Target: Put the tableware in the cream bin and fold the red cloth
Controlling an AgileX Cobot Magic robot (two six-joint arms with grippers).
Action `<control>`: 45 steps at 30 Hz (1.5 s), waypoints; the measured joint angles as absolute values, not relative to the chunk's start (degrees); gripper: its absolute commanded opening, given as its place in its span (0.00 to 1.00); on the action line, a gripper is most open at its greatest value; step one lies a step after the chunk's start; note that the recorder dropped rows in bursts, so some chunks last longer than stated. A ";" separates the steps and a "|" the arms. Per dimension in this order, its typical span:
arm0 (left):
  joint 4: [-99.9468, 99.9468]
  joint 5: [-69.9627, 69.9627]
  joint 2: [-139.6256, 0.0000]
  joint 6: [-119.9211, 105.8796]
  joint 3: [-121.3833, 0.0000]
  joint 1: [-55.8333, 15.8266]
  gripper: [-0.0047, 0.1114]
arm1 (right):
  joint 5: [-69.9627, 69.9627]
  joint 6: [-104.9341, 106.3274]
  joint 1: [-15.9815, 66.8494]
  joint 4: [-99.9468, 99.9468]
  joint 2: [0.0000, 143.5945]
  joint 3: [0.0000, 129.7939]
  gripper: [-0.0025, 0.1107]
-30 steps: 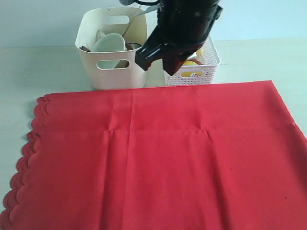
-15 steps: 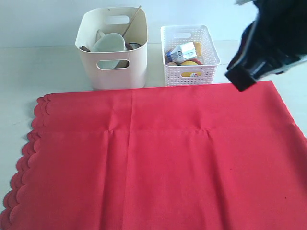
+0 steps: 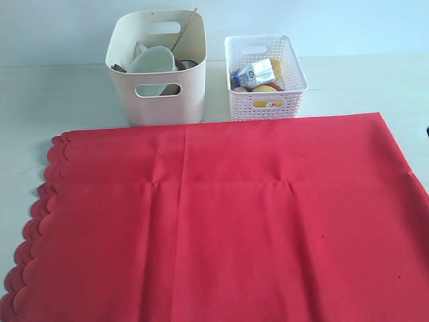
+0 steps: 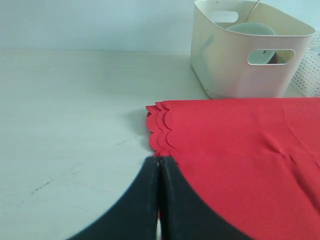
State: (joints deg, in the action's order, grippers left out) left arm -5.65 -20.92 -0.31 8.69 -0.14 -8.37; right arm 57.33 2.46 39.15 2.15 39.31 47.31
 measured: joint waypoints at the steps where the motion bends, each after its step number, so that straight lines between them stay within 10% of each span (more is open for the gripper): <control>1: -5.65 -20.92 -0.31 8.69 -0.14 -8.37 0.04 | 56.94 1.99 39.15 2.17 37.69 46.13 0.02; 45: -5.65 -21.02 -0.46 8.69 -0.26 -8.37 0.04 | 53.68 -0.66 39.15 -0.30 26.14 40.13 0.02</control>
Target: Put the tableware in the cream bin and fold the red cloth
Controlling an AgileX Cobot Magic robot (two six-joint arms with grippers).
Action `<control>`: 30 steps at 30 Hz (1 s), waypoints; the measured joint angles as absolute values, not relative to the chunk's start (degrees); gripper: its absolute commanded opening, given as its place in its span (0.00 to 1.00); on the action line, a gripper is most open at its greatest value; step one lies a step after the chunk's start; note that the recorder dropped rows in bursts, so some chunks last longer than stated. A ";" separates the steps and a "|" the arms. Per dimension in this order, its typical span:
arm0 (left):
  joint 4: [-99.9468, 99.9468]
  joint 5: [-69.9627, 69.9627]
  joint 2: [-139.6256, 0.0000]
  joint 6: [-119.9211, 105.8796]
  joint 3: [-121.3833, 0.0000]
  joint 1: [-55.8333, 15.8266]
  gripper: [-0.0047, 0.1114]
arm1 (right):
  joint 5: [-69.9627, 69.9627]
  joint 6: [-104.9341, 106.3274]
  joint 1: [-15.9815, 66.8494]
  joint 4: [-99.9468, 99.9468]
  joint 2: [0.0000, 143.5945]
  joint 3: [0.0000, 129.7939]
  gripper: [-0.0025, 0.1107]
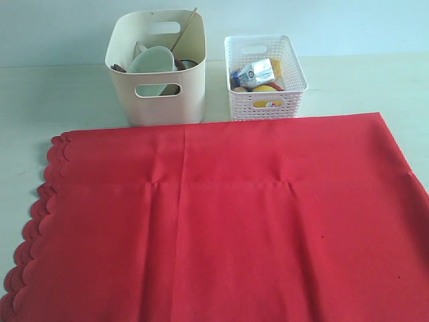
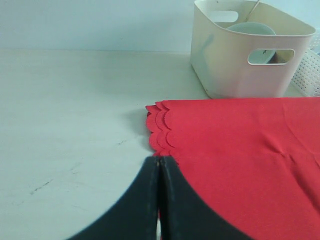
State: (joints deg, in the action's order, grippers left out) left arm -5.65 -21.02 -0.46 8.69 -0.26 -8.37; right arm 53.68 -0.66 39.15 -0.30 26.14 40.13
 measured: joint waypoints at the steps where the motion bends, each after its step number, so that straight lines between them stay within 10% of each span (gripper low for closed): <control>1: -5.65 -21.02 -1.02 8.69 -0.58 -8.37 0.04 | 53.68 -0.66 39.15 -0.30 26.14 40.13 0.02; 30: -5.65 -21.02 -36.55 8.69 -27.18 -8.37 0.04 | 53.68 -0.70 39.15 -0.30 26.14 40.13 0.02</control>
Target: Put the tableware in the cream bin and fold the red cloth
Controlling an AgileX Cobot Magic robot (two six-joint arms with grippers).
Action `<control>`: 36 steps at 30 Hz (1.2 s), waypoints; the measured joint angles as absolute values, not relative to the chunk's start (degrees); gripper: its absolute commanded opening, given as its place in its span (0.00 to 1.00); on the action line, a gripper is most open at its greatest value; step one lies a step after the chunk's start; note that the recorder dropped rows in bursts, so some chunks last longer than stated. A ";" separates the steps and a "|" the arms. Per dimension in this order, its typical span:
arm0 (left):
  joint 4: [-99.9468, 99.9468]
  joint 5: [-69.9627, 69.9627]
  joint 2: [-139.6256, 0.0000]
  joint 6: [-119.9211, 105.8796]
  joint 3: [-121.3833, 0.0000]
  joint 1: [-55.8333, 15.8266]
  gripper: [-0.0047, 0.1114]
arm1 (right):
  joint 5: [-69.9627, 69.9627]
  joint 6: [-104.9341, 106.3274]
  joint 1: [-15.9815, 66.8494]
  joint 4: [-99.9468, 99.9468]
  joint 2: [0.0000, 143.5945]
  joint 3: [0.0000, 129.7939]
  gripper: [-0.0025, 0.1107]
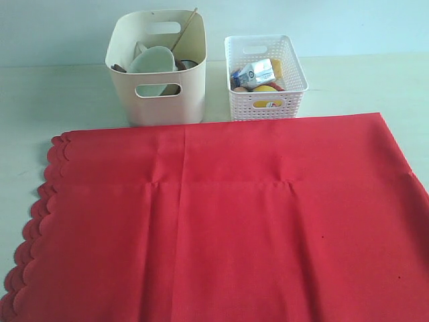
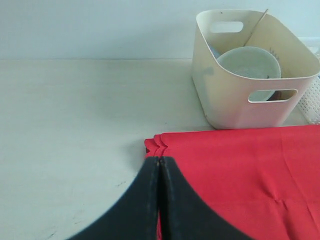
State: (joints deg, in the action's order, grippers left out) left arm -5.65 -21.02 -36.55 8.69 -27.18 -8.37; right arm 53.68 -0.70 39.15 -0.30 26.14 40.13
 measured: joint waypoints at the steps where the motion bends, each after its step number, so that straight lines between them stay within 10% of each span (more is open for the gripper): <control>1: -5.65 -21.02 -37.61 8.69 -27.78 -8.37 0.04 | 53.68 -0.70 39.15 -0.30 26.14 40.13 0.02; 36: -5.65 -21.73 -53.45 8.69 -30.66 -8.37 0.04 | 48.91 -0.80 39.15 -0.70 26.14 40.13 0.02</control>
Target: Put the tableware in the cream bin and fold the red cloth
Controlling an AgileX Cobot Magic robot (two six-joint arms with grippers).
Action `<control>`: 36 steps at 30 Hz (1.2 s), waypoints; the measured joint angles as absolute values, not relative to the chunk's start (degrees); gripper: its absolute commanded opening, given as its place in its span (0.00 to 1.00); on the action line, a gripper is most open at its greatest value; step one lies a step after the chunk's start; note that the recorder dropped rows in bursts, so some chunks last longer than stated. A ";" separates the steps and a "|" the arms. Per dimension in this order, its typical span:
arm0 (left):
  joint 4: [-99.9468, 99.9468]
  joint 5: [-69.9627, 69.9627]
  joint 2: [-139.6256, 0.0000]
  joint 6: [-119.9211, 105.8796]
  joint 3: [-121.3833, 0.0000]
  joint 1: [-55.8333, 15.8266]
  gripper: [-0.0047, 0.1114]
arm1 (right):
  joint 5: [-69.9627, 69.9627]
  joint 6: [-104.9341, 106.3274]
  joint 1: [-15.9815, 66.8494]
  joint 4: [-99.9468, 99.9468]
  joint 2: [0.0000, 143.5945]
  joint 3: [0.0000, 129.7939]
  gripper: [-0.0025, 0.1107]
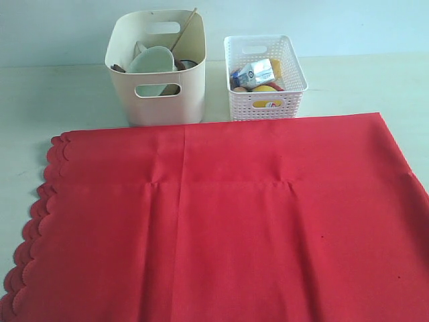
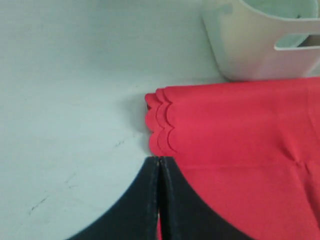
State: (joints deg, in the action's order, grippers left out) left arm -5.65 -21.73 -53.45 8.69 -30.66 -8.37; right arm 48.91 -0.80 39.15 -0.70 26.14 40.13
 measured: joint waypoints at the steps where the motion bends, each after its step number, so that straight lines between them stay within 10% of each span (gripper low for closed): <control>1: -5.65 -22.94 -55.05 8.69 -31.56 -8.37 0.04 | 48.12 -0.80 39.15 -0.70 26.14 40.13 0.02; 36: 17.38 -45.43 -92.38 -8.26 -50.83 -4.62 0.04 | 51.44 -3.16 36.47 3.10 77.12 56.90 0.02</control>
